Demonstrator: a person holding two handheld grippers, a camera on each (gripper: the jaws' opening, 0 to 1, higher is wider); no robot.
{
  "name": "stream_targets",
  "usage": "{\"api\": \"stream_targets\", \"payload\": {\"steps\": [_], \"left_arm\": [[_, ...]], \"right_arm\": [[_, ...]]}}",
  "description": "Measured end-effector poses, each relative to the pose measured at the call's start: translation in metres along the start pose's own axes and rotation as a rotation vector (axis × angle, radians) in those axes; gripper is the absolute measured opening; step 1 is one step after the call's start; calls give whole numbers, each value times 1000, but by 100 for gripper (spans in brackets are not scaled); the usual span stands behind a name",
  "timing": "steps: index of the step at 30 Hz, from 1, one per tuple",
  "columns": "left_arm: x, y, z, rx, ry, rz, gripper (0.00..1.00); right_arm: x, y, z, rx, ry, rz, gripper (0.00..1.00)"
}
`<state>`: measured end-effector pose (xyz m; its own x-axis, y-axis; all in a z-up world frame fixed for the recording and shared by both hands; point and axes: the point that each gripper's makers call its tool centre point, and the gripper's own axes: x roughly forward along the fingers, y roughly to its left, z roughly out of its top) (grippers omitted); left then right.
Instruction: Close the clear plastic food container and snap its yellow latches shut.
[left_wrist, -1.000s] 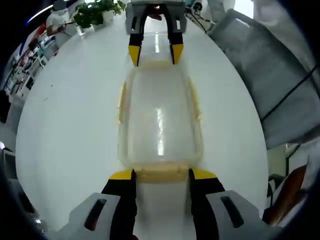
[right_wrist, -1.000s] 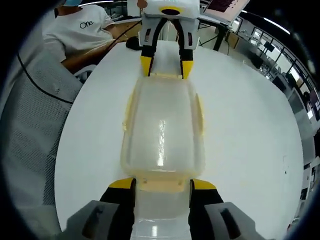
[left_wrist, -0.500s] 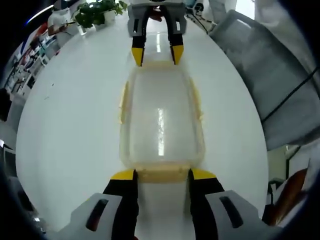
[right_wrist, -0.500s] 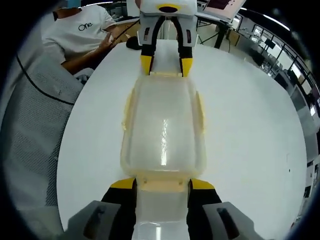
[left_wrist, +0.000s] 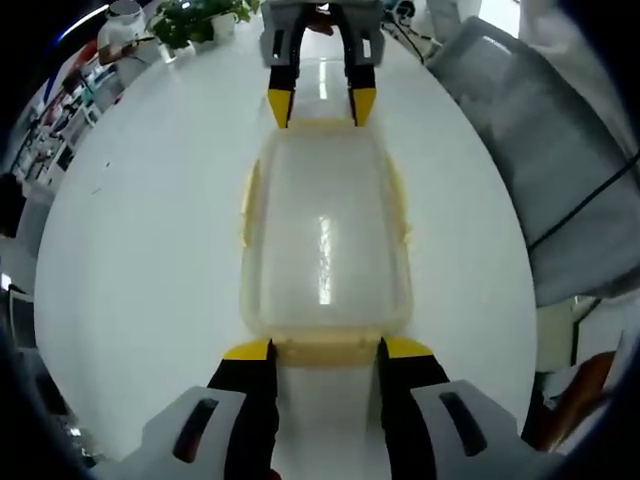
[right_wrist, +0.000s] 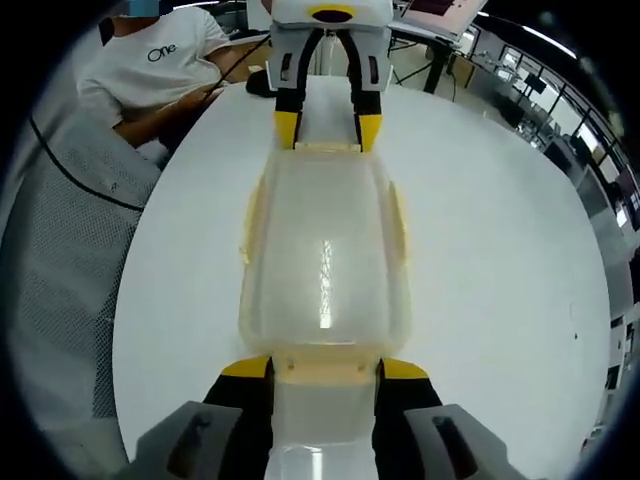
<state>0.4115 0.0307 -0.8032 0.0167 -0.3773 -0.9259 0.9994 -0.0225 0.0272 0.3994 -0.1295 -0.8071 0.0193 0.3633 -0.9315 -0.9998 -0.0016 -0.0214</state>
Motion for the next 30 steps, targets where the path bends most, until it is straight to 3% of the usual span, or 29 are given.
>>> {"api": "stream_targets", "payload": {"steps": [7, 20, 30], "left_arm": [[-6, -5, 1, 0, -3, 0, 37], [-30, -11, 9, -1, -3, 8, 36], [-44, -25, 26, -7, 3, 14, 36]], "right_arm": [[-2, 4, 3, -11, -3, -4, 36], [-27, 10, 13, -6, -72, 5, 36], [-47, 20, 12, -33, -73, 9, 36]]}}
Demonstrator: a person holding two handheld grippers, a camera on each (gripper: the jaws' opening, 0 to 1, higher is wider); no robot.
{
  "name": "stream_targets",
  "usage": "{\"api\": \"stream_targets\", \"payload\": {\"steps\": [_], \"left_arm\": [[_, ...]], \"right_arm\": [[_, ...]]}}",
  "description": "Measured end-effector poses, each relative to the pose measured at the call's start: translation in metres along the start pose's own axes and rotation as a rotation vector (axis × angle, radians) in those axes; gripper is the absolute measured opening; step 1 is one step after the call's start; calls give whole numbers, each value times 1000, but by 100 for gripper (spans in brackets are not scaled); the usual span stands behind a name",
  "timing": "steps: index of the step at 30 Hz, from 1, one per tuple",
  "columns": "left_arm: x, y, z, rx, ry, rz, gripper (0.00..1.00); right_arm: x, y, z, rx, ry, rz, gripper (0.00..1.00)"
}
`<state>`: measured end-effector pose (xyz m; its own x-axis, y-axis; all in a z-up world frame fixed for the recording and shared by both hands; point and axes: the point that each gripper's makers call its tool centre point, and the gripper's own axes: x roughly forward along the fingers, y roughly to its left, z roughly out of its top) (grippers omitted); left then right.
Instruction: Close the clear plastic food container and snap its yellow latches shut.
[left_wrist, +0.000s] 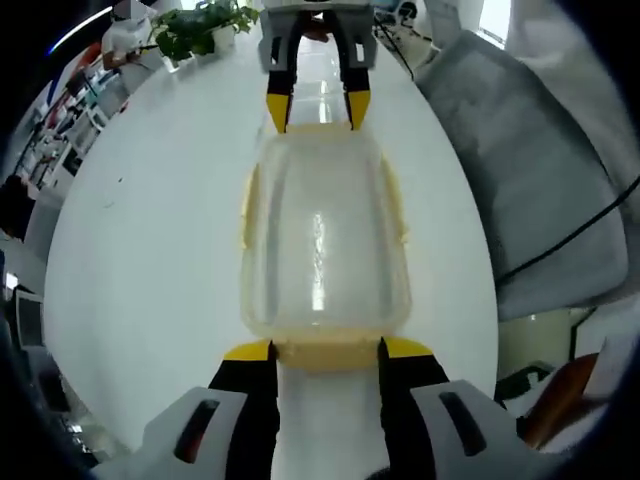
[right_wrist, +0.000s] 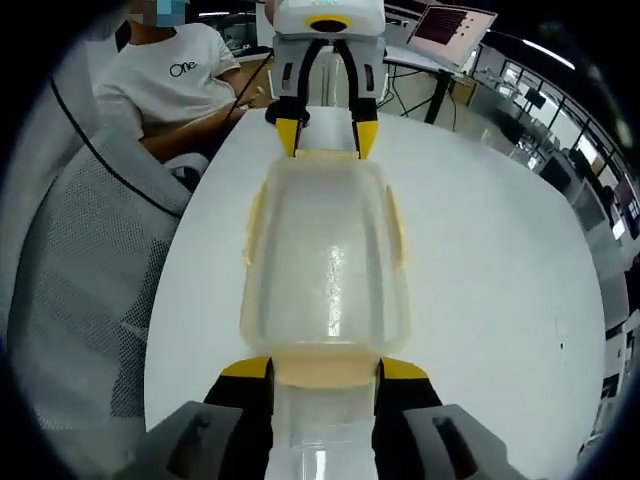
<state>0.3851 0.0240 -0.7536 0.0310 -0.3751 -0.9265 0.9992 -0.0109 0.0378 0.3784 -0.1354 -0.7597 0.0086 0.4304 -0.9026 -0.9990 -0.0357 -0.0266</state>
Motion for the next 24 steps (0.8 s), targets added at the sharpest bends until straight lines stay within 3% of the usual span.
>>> {"api": "stream_targets", "payload": {"steps": [7, 24], "left_arm": [[-6, -9, 16, 0, 5, 8, 36], [-21, -12, 66, 18, 5, 27, 36]], "right_arm": [[-19, 9, -5, -14, 1, -9, 36], [-64, 15, -28, -17, -7, -36, 36]]}}
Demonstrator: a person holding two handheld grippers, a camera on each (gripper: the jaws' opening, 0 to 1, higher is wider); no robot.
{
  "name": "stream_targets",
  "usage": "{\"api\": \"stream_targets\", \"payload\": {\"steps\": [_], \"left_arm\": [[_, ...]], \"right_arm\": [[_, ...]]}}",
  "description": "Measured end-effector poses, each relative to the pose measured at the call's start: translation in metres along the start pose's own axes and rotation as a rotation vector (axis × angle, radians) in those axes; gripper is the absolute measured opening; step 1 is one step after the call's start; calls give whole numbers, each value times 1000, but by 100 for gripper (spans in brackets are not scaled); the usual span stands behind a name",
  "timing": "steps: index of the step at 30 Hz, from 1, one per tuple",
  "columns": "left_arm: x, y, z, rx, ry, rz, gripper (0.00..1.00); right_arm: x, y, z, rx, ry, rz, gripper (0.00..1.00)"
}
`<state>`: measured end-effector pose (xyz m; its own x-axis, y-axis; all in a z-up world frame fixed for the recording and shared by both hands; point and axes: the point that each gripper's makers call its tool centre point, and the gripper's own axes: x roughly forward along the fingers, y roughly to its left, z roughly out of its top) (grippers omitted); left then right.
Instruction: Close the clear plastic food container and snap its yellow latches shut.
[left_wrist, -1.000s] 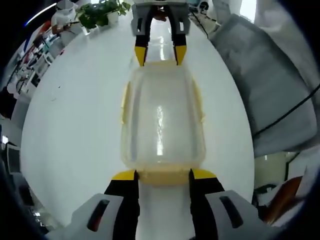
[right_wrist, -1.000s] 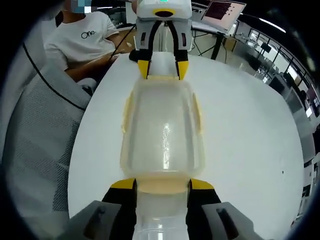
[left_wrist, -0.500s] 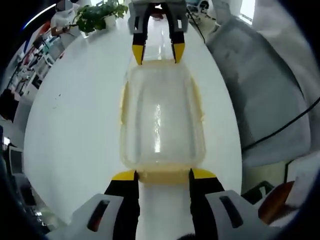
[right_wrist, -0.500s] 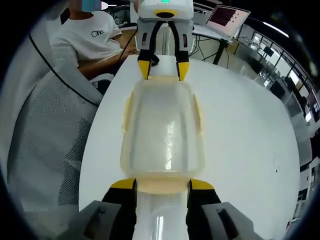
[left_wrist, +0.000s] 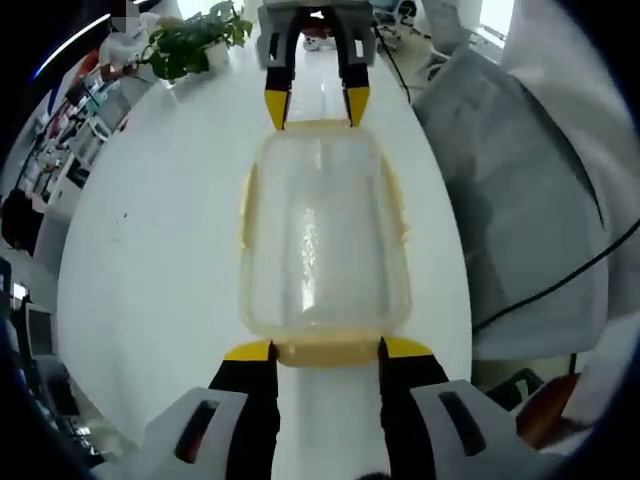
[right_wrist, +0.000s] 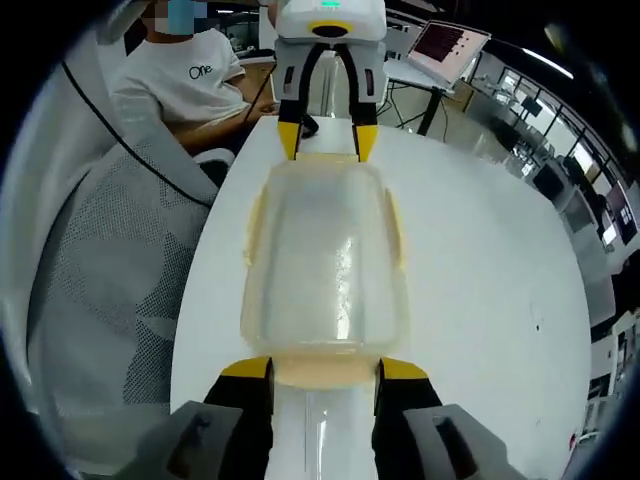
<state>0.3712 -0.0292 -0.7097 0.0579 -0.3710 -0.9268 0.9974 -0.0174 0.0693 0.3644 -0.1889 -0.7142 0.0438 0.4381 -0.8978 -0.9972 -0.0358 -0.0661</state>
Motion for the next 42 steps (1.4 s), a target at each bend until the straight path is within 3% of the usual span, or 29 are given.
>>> {"api": "stream_targets", "payload": {"steps": [20, 42], "left_arm": [[0, 12, 66, -1, -14, 0, 36], [26, 28, 105, -12, -21, -13, 36]], "right_arm": [[-47, -9, -45, 1, 7, -11, 36], [-63, -22, -90, -5, 32, -7, 36]]}}
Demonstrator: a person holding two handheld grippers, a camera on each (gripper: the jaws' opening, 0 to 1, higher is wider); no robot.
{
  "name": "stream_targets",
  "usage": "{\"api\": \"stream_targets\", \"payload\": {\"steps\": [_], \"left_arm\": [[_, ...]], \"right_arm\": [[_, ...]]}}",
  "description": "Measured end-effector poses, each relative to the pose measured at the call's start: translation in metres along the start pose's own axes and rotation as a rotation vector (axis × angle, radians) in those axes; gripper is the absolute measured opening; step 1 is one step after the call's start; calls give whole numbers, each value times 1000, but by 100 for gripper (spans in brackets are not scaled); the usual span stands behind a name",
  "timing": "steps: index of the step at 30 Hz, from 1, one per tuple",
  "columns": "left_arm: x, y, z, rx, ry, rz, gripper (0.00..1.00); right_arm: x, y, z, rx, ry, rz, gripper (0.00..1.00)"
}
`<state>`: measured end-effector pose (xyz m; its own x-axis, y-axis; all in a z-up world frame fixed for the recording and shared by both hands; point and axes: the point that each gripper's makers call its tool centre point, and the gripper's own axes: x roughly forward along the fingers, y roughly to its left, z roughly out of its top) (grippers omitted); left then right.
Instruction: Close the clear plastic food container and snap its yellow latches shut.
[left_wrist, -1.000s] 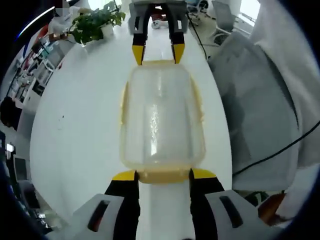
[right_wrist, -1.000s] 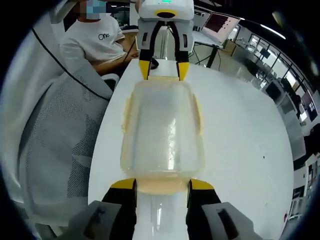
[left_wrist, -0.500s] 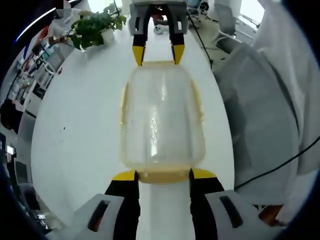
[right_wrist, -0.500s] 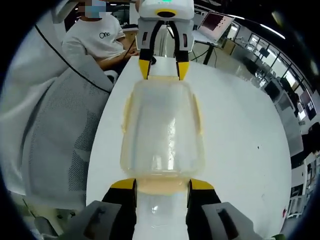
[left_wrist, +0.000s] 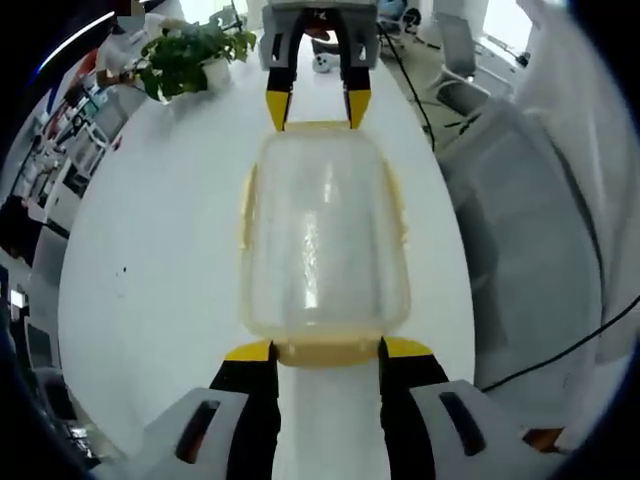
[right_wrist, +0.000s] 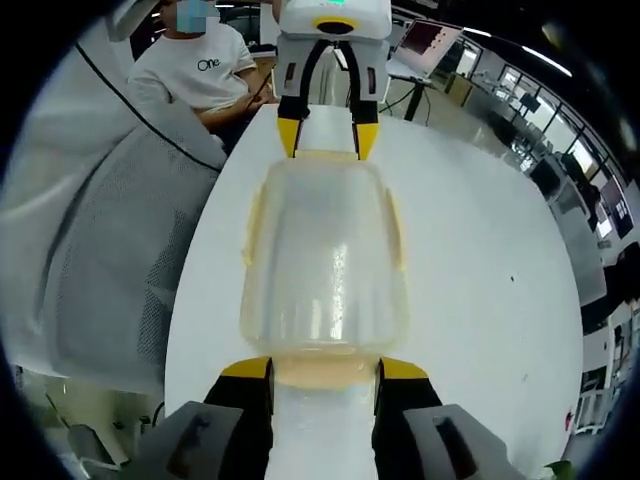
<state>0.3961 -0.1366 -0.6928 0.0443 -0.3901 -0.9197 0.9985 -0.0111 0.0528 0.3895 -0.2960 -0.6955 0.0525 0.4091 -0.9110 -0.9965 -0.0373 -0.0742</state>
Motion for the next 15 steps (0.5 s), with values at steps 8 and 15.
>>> {"api": "stream_targets", "payload": {"steps": [8, 15], "left_arm": [[11, 7, 14, 5, 4, 4, 36], [20, 11, 26, 10, 5, 2, 36]], "right_arm": [[-2, -5, -18, 7, -3, -2, 36], [-4, -8, -34, 14, -1, 1, 36]]}}
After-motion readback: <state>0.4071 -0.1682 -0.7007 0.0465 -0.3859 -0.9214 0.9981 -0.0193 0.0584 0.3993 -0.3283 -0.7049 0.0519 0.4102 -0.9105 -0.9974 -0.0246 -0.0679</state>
